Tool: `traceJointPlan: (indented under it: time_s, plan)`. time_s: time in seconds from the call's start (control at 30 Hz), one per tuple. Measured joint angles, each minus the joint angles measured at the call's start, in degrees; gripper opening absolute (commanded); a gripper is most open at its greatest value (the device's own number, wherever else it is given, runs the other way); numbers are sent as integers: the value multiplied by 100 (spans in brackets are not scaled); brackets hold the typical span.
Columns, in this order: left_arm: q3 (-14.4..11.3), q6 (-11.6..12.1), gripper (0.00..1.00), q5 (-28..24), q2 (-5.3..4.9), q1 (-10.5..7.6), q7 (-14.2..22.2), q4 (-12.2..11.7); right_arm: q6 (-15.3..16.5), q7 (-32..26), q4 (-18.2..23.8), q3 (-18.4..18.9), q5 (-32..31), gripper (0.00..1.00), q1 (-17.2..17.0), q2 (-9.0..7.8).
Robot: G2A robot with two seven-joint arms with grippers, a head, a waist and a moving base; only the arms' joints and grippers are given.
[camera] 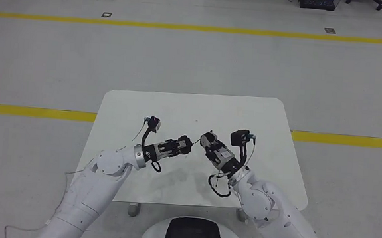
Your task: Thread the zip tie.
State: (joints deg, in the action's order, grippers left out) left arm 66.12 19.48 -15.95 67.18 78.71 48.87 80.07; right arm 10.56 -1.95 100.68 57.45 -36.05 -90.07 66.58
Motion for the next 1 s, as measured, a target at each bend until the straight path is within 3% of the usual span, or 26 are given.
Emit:
traceJointPlan:
  time_s: [1.0]
  plan:
    - [0,0,0,0,0,0,0,0,112,-32,-115,-5,-67,0,21,103]
